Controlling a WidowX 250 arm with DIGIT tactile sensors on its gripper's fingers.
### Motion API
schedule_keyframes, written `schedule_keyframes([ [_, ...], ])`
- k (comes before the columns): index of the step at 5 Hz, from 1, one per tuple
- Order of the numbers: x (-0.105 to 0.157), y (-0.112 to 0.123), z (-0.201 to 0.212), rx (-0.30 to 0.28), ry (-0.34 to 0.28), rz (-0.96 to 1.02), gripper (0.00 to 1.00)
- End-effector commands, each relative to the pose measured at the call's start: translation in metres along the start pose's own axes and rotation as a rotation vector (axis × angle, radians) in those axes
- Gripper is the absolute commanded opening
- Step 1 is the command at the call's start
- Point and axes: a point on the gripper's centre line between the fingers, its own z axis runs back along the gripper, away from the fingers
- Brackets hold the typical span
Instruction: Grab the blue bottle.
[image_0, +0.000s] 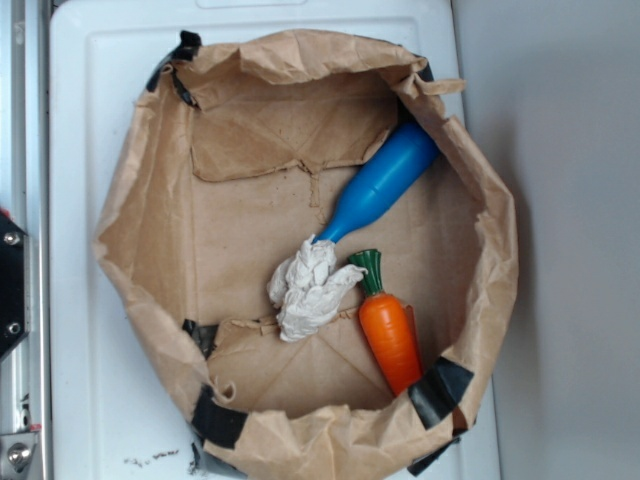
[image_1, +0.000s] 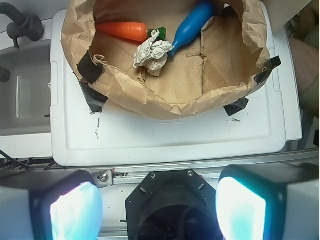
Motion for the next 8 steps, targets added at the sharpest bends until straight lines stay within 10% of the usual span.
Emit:
schedule_keyframes([
  [1, 0.000, 0.000, 0.000, 0.000, 0.000, 0.000, 1.00],
  [3, 0.093, 0.002, -0.024, -0.017, -0.024, -0.009, 1.00],
  [6, 0.093, 0.002, -0.024, -0.017, -0.024, -0.009, 1.00],
  [8, 0.147, 0.014, -0.054, 0.017, -0.054, 0.282, 1.00],
])
